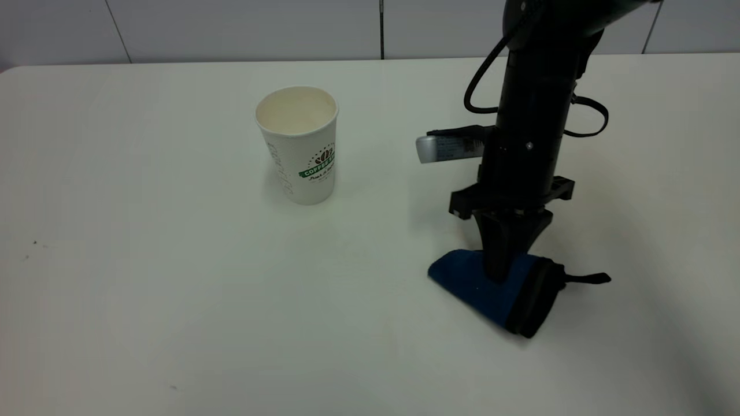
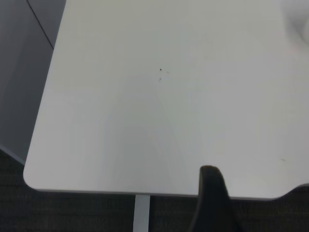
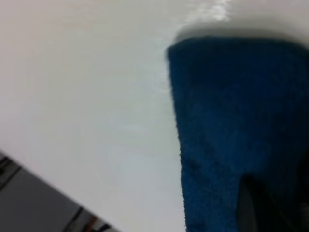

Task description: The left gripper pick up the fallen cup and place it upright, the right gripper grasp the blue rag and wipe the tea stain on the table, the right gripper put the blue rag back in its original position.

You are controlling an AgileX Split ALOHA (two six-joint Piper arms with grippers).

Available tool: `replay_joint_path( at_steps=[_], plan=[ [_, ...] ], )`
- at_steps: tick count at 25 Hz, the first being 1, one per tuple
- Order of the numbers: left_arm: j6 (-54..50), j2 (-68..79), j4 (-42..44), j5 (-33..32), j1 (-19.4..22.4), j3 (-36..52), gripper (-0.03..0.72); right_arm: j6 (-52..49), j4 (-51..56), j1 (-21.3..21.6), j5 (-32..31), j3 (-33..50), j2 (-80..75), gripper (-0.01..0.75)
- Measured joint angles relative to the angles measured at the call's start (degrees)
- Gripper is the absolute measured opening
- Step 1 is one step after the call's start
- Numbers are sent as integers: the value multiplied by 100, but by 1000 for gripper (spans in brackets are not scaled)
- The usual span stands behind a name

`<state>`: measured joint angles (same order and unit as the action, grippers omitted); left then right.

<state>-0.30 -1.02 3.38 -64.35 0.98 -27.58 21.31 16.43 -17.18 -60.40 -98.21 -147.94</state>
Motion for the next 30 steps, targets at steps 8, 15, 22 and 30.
replay_joint_path(
  at_steps=[8, 15, 22, 30],
  plan=[
    [0, 0, 0, 0, 0, 0, 526, -1283, -1385, 589, 440, 4, -42, 78],
    [0, 0, 0, 0, 0, 0, 526, -2206, -2275, 1096, 1315, -5, 74, 100],
    [0, 0, 0, 0, 0, 0, 526, -2428, -2399, 1018, 1794, 44, 578, 397],
    [0, 0, 0, 0, 0, 0, 526, -2459, -2409, 966, 41, 49, 2555, 654]
  ],
)
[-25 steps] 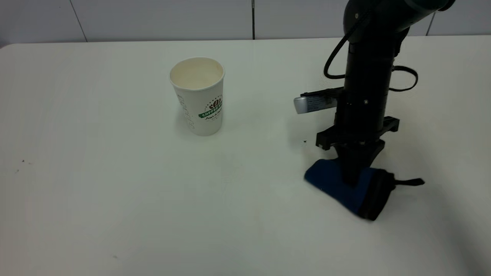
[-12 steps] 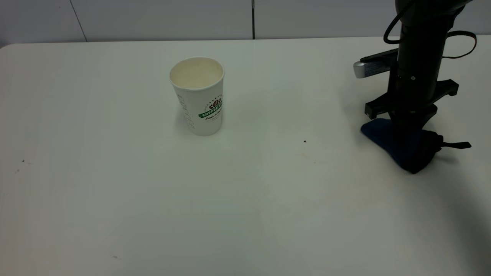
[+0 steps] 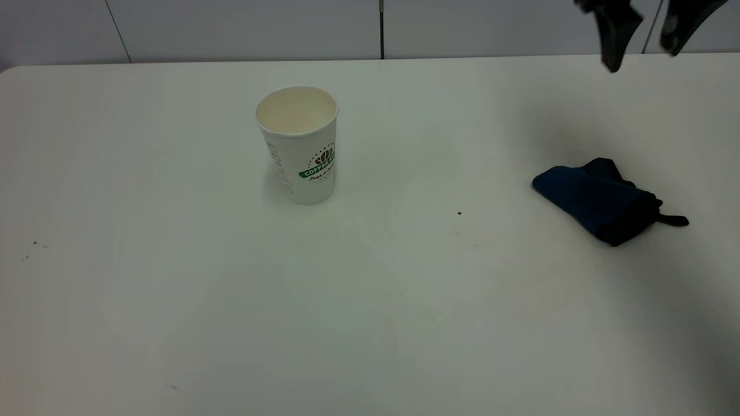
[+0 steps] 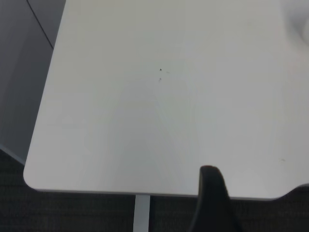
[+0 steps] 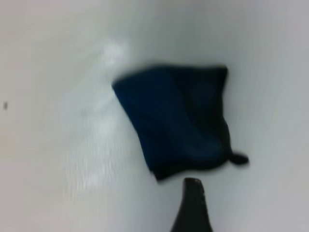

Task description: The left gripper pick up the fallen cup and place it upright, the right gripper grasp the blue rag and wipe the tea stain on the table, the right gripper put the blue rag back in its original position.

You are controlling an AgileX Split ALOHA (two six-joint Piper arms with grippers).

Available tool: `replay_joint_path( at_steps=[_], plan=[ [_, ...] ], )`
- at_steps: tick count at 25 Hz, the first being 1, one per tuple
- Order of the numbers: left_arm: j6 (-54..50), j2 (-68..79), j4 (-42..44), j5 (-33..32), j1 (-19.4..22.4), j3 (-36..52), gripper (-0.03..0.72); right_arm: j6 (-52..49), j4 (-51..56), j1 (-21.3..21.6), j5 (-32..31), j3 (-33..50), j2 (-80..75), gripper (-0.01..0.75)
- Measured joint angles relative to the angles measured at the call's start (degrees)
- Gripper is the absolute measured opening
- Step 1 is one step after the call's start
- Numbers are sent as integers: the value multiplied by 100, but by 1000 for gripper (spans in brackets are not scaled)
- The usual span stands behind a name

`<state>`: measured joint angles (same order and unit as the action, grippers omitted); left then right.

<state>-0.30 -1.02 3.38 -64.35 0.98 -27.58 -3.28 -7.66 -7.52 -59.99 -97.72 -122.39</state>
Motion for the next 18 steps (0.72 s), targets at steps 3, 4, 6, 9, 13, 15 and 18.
replay_joint_path(
  at_steps=[3, 4, 6, 9, 13, 15, 18],
  plan=[
    [0, 0, 0, 0, 0, 0, 526, 0, 122, 0, -796, 12, 702, 614],
    [0, 0, 0, 0, 0, 0, 526, 0, 159, 0, -864, 62, 986, 596],
    [0, 0, 0, 0, 0, 0, 526, 0, 199, 0, -910, 270, 1566, 559],
    [0, 0, 0, 0, 0, 0, 526, 0, 259, 0, -967, 805, 2617, 536],
    [0, 0, 0, 0, 0, 0, 526, -5, 323, 0, -1009, 1991, 3903, 532],
    [0, 0, 0, 0, 0, 0, 526, -24, 332, 0, -1016, 2720, 4629, 532],
    [0, 0, 0, 0, 0, 0, 526, -158, 332, 0, -1030, 3910, 5741, 532]
  ],
)
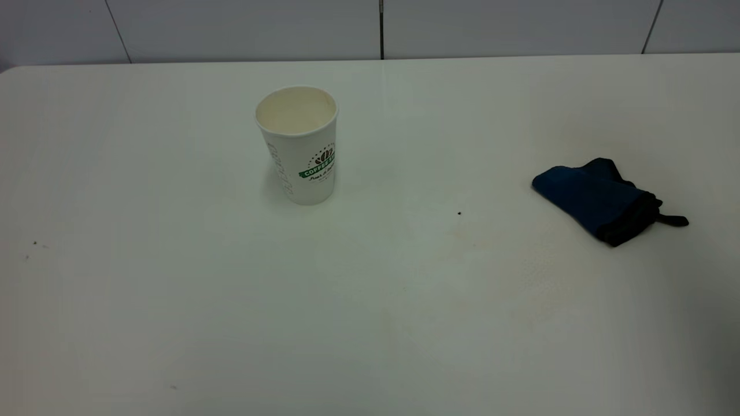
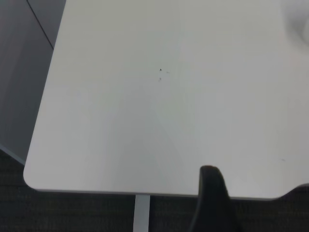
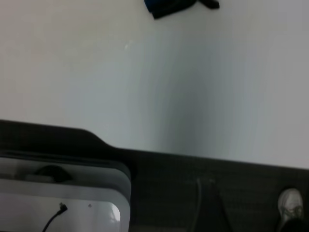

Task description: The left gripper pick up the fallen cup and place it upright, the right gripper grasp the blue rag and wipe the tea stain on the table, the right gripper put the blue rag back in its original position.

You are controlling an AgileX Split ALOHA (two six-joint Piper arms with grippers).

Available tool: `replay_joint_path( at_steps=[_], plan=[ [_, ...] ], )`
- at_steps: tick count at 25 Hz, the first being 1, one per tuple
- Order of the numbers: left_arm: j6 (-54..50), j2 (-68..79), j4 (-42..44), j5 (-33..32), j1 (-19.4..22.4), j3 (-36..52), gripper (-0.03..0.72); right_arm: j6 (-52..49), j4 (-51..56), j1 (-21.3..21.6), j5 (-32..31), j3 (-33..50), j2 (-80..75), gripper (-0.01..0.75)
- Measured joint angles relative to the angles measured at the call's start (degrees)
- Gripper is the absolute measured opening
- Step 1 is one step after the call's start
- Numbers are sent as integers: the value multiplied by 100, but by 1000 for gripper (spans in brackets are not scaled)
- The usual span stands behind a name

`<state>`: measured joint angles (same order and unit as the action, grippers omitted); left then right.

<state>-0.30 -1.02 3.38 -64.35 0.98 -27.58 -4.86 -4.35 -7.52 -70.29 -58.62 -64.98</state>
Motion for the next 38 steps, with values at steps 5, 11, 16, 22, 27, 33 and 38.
replay_joint_path(
  at_steps=[5, 11, 16, 22, 27, 33, 38],
  plan=[
    [0, 0, 0, 0, 0, 0, 526, -189, 5, 0, -3, 1838, 1672, 532],
    [0, 0, 0, 0, 0, 0, 526, -208, -20, 0, 28, 2894, 2943, 532],
    [0, 0, 0, 0, 0, 0, 526, -239, -175, 0, 450, 2945, 4015, 532],
    [0, 0, 0, 0, 0, 0, 526, -454, -185, 86, 753, 3067, 4745, 532],
    [0, 0, 0, 0, 0, 0, 526, -557, -142, 400, 582, 3067, 5000, 532],
    [0, 0, 0, 0, 0, 0, 526, -570, -142, 416, 541, 3067, 6035, 532],
    [0, 0, 0, 0, 0, 0, 526, -570, -142, 416, 467, 3067, 6592, 532]
  ],
)
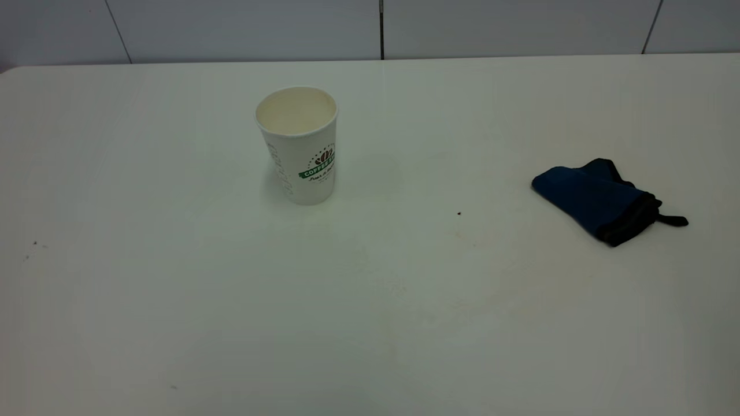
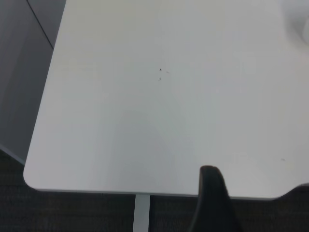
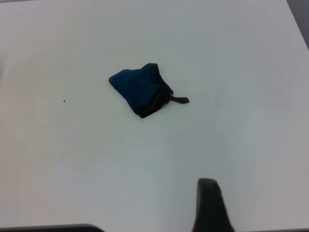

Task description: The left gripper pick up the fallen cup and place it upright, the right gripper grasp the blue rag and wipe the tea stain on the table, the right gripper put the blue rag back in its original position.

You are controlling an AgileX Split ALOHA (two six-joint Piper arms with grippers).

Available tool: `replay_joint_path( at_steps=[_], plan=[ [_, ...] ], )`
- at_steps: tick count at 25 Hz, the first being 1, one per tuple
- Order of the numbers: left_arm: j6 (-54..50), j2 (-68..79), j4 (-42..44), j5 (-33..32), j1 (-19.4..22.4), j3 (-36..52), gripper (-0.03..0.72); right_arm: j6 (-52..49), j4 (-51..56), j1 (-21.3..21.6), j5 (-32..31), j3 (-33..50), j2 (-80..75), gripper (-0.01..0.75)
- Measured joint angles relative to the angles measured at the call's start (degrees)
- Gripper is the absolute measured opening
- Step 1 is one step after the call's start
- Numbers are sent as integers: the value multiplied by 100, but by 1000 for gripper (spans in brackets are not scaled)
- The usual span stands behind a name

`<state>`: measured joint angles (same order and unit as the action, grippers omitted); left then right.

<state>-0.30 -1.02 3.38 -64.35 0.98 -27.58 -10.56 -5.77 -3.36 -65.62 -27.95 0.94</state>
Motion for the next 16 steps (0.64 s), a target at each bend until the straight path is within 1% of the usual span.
replay_joint_path(
  at_steps=[16],
  plan=[
    [0, 0, 0, 0, 0, 0, 526, 0, 0, 0, 102, 109, 7, 525]
  ],
)
